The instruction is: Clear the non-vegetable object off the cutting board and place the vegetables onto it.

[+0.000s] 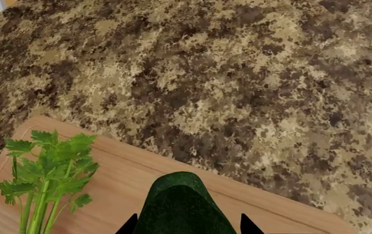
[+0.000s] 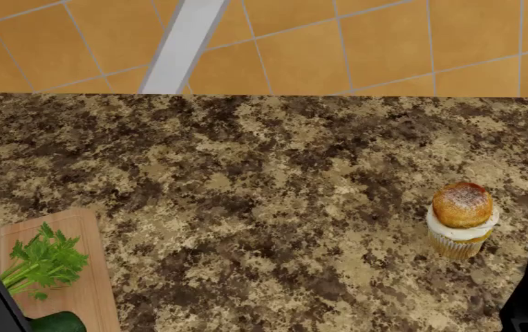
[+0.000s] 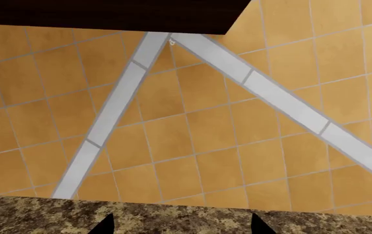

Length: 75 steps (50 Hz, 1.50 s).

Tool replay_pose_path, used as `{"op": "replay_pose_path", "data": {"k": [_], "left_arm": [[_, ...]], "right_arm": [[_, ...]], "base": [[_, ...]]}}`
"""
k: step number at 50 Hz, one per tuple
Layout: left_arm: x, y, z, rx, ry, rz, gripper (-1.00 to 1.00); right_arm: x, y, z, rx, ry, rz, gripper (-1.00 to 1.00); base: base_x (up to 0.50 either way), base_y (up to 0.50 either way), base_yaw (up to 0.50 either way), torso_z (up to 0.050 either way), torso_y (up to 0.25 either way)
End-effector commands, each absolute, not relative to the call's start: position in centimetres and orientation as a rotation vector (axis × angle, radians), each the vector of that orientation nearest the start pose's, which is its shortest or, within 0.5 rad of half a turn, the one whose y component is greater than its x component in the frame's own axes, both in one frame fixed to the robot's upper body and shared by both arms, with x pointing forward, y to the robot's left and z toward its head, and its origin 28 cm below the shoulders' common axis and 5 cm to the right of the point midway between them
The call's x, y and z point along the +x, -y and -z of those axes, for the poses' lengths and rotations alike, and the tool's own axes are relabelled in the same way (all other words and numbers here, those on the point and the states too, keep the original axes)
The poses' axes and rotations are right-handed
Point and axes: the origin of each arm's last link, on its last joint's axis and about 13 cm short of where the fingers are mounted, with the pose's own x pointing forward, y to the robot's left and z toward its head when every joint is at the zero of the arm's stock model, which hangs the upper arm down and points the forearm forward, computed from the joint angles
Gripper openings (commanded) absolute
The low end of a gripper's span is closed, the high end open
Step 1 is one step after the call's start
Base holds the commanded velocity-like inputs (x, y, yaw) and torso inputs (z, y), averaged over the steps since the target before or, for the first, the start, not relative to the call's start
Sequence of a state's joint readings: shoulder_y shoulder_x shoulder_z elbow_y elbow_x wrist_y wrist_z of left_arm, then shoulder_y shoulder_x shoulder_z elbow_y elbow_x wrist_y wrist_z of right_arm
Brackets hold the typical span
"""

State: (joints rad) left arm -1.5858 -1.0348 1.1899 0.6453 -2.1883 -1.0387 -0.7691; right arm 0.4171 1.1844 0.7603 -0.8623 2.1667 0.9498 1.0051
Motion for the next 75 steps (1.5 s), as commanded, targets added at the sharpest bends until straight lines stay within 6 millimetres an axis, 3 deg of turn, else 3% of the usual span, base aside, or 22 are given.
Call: {"op": "replay_pose_path", "data": {"k": [1, 17, 18, 47, 60, 75], "left_arm": [[17.2, -23.8, -25.6, 0.425, -0.650, 0.698, -1.00], [18.2, -24.0, -24.7, 0.455, -0.616, 0.641, -1.00], [18.2, -23.9, -24.8, 0.458, -0.614, 0.639, 1.00], [15.1, -22.8, -31.0, 0.466, -0.440, 0.706, 1.00], [13.3, -24.4, -32.9, 0.128, -0.177, 0.647, 1.00], [10.8, -26.4, -33.7, -0.031, 0.182, 0.482, 1.00]], "right_arm": [[9.9, 18.9, -30.7, -0.057, 0.210, -0.023, 1.00], [9.9, 18.9, -30.8, -0.059, 0.212, -0.022, 1.00], [9.9, 18.9, -30.8, -0.059, 0.212, -0.022, 1.00], [9.6, 19.0, -30.8, -0.057, 0.218, -0.023, 1.00], [10.2, 18.6, -31.9, -0.075, 0.204, -0.045, 1.00], [10.9, 17.6, -32.8, -0.087, 0.228, -0.126, 1.00]], "base": [[0.00, 0.00, 0.00, 0.000, 0.000], [0.00, 0.00, 0.00, 0.000, 0.000], [0.00, 0.00, 0.00, 0.000, 0.000], [0.00, 0.00, 0.00, 0.000, 0.000], [0.00, 0.00, 0.00, 0.000, 0.000], [0.00, 0.00, 0.00, 0.000, 0.000]]}}
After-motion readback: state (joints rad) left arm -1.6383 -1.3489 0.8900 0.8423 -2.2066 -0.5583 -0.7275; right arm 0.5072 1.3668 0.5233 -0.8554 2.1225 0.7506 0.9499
